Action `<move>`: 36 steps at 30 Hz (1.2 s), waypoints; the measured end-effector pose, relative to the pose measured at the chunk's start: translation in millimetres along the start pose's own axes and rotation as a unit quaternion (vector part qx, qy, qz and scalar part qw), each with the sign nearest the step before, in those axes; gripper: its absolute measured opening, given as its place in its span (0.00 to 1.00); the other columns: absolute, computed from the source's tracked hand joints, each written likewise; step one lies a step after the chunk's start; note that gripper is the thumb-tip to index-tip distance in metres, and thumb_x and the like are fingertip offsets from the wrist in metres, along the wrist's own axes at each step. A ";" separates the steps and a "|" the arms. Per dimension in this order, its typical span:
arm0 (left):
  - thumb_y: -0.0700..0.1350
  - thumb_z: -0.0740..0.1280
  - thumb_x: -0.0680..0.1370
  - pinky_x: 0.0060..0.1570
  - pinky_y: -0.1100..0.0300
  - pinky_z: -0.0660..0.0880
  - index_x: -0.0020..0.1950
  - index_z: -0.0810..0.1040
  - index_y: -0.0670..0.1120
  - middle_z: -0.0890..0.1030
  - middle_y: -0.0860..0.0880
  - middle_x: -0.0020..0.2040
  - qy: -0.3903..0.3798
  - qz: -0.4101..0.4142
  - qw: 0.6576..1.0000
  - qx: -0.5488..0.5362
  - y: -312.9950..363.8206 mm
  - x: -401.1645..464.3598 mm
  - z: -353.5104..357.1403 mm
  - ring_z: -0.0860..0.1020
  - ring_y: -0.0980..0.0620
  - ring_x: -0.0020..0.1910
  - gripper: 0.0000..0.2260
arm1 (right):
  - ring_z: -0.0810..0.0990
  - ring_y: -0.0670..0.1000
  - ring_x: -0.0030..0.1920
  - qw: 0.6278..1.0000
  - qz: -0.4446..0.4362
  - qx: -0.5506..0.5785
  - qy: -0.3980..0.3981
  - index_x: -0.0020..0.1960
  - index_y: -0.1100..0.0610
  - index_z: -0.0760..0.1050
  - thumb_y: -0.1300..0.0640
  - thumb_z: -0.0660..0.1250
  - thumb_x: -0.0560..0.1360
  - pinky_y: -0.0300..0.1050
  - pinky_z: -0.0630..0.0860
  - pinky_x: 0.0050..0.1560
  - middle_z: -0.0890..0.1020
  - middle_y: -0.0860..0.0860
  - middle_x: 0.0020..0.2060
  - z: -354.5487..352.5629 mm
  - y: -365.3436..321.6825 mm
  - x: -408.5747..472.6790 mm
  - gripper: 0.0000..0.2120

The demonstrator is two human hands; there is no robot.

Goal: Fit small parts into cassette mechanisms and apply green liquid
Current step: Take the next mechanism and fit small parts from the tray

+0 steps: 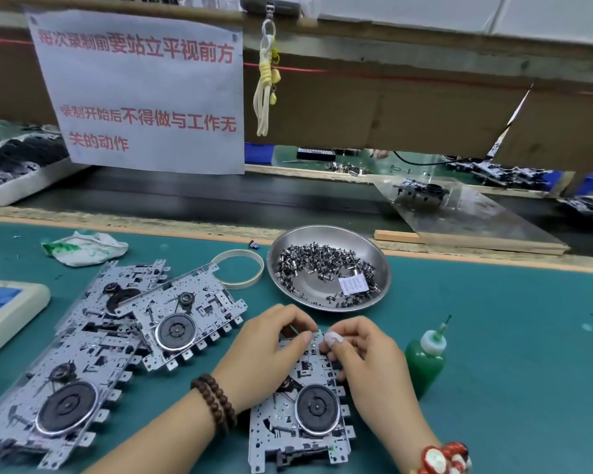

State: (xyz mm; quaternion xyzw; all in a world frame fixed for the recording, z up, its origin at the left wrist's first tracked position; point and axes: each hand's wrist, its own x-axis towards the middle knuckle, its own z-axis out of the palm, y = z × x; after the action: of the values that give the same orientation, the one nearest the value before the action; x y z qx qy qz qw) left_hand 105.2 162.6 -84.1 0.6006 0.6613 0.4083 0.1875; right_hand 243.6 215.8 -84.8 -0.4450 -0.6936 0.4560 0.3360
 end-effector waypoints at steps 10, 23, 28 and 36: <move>0.44 0.67 0.75 0.45 0.77 0.66 0.41 0.74 0.60 0.76 0.59 0.42 -0.010 0.027 1.000 0.007 -6.8 -1.5 -2.8 0.74 0.66 0.46 0.09 | 0.77 0.40 0.29 0.999 0.014 0.034 0.002 0.38 0.52 0.75 0.64 0.66 0.74 0.37 0.76 0.36 0.82 0.50 0.31 0.2 1.8 1.2 0.10; 0.45 0.68 0.75 0.45 0.77 0.65 0.43 0.78 0.54 0.76 0.58 0.42 -0.004 0.032 0.999 -0.007 -12.2 -1.5 -2.2 0.74 0.64 0.47 0.03 | 0.73 0.42 0.36 0.998 -0.020 -0.056 -0.013 0.37 0.49 0.75 0.60 0.69 0.73 0.27 0.68 0.39 0.79 0.47 0.40 5.9 9.1 0.3 0.09; 0.46 0.68 0.75 0.46 0.77 0.65 0.43 0.77 0.54 0.75 0.59 0.43 -0.012 0.031 0.999 -0.006 -11.7 -1.5 -1.4 0.73 0.65 0.47 0.03 | 0.78 0.50 0.41 0.999 0.000 -0.046 -0.024 0.39 0.50 0.76 0.59 0.68 0.74 0.34 0.70 0.41 0.81 0.49 0.39 4.7 11.1 0.9 0.06; 0.46 0.68 0.74 0.49 0.72 0.68 0.42 0.77 0.55 0.75 0.59 0.43 -0.018 0.027 0.999 -0.005 -12.2 -0.9 -0.8 0.74 0.64 0.47 0.04 | 0.76 0.50 0.38 0.998 -0.009 -0.056 -0.018 0.38 0.49 0.75 0.57 0.68 0.73 0.32 0.67 0.37 0.81 0.49 0.37 4.5 10.6 0.4 0.07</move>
State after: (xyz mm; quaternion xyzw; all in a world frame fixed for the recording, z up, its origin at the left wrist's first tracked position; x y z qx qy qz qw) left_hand 97.0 162.2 -93.2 0.6246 0.6391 0.4057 0.1919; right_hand 242.9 216.7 -96.3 -0.4489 -0.7275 0.4217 0.3023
